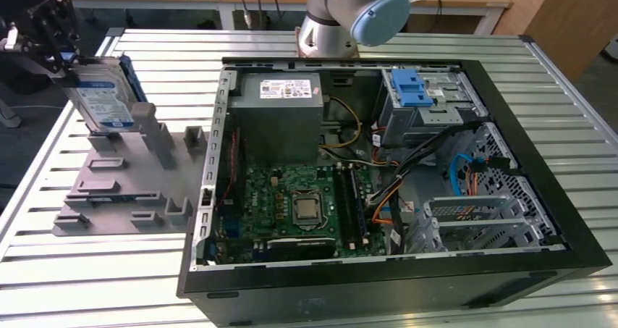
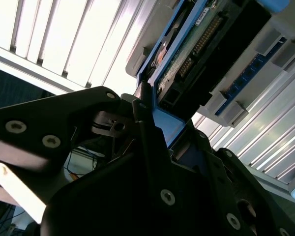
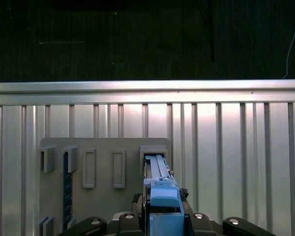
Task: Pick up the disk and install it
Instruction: 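Pick up the disk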
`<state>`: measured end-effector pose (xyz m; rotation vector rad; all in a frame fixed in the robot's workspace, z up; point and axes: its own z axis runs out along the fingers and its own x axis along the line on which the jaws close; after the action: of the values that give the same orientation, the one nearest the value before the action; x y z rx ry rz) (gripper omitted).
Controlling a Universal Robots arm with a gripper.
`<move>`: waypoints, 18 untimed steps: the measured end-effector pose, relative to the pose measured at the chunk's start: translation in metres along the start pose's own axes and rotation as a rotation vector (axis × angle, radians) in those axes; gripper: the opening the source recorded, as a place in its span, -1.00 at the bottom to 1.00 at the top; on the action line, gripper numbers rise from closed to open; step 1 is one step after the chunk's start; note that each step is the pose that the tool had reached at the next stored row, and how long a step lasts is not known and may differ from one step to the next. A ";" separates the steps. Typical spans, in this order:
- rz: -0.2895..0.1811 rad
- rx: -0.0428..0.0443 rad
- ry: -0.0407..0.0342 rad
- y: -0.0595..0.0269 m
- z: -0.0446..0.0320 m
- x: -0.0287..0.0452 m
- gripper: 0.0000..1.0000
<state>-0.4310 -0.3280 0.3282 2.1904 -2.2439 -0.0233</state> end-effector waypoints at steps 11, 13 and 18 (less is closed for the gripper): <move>0.000 -0.0002 0.0001 0.0000 -0.0019 0.0000 -0.27; 0.000 0.0001 0.0000 0.0000 -0.0033 0.0000 -0.27; 0.000 0.0003 -0.0001 0.0001 -0.0081 -0.0001 -0.27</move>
<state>-0.4309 -0.3280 0.3363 2.1906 -2.2441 -0.0231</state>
